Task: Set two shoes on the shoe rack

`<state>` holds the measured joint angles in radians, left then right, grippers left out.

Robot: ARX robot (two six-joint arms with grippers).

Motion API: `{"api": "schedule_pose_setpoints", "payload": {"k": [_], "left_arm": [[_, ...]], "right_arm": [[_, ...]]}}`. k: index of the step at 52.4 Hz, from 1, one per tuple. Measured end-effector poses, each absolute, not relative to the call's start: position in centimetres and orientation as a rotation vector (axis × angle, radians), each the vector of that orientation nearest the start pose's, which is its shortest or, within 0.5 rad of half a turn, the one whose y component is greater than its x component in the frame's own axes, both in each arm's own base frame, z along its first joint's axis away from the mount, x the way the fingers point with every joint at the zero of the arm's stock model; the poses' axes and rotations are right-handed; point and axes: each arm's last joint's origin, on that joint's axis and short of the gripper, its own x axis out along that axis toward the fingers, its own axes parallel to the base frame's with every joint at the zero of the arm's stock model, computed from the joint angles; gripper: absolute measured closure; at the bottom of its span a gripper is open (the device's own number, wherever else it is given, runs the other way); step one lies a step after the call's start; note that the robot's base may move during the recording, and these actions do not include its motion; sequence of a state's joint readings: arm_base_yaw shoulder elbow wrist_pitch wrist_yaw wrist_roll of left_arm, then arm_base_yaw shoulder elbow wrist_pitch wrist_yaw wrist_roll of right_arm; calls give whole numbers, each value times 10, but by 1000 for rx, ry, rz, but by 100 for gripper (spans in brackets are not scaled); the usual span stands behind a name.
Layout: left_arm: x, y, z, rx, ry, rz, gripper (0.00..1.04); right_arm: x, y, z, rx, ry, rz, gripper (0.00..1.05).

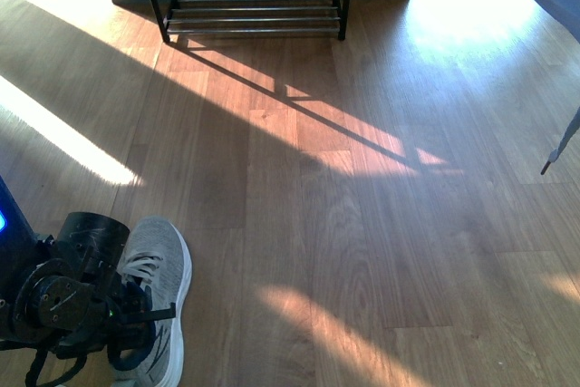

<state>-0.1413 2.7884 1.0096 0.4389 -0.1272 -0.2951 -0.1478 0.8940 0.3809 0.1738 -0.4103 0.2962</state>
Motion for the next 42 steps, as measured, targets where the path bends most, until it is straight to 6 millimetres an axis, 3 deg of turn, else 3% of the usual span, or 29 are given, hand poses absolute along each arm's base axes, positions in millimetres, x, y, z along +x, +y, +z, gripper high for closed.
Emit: {"api": "schedule_pose_setpoints", "payload": {"k": [6,13,22,26,34,39,42], "left_arm": [[297,-38,-141,-84,1281,195,102],[302,-32,-100,-107,1144,223,103],[299,-27,4,-89,886,268,103],[292,-29,32,-72,821,279,103],[269,-33,98,-69,684,290,103],[244,-39,157,-79,542,286,103],[232,-41,179,-76,488,275,103]], "right_arm": [[186,-16,210,386,364,210,103],[186,-16,210,386,364,210,103],[186,-16,210,386,364,210,103],[186,-16,210,386,364,210,103],[186,-16,210,386,364,210,103],[186,-16,210,386,364,210,103],[186,-16,210,386,364,210,103]]}}
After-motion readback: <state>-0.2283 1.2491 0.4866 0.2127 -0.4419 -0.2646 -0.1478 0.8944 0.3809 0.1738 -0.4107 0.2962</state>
